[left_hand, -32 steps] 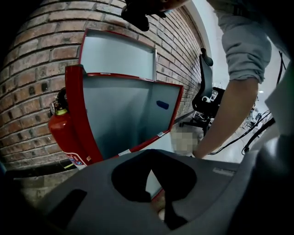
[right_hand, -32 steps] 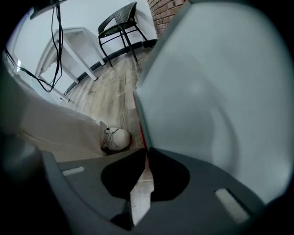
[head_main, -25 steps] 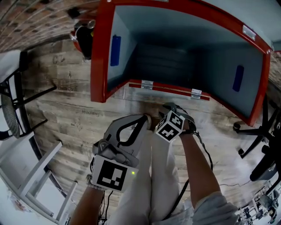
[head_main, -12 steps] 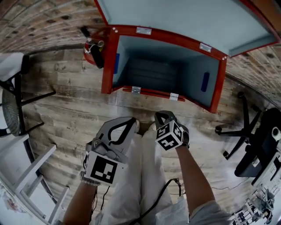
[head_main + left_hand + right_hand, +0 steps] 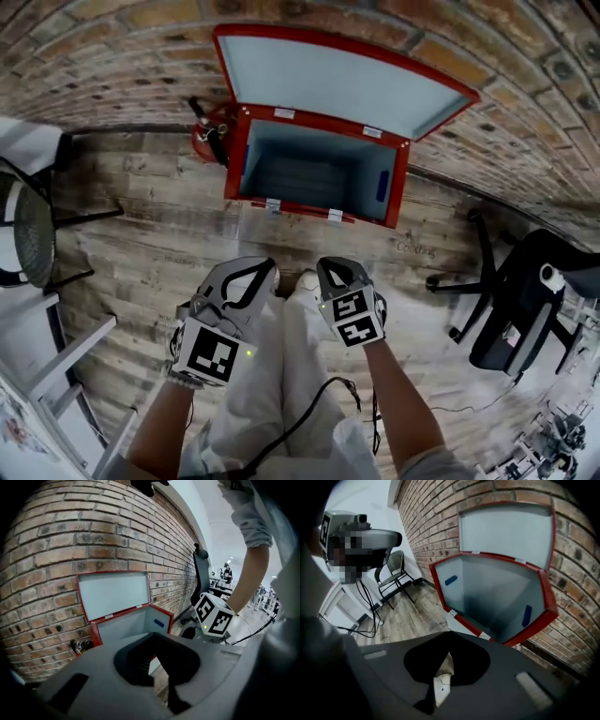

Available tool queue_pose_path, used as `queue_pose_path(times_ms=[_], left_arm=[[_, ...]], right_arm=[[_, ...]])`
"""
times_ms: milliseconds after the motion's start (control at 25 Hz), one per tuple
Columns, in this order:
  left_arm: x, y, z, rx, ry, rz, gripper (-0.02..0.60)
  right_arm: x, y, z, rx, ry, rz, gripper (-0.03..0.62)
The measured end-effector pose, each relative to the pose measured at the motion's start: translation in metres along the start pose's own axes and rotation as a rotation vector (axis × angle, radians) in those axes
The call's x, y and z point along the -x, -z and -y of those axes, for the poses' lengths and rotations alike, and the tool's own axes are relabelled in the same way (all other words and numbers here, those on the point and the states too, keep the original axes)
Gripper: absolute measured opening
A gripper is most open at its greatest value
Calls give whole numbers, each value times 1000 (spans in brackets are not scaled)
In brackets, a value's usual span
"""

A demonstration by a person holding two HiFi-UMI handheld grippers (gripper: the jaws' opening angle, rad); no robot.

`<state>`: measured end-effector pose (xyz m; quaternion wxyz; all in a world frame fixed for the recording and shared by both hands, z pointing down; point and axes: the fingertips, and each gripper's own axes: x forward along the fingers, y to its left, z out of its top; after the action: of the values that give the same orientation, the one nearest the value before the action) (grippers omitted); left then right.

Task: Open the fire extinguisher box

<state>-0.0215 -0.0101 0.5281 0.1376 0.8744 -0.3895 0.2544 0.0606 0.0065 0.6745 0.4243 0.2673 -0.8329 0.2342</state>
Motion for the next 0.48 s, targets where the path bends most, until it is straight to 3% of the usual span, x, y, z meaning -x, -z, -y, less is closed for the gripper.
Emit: queue_pose_path(times_ms=[280,480], left_arm=[[37,-57,14,-34,9,10,0],[66,-113,17,-57,13,75,0]], right_arm=[[88,-57,3,-38,71,147,6],[149,-93,-2,-25,116,230,6]])
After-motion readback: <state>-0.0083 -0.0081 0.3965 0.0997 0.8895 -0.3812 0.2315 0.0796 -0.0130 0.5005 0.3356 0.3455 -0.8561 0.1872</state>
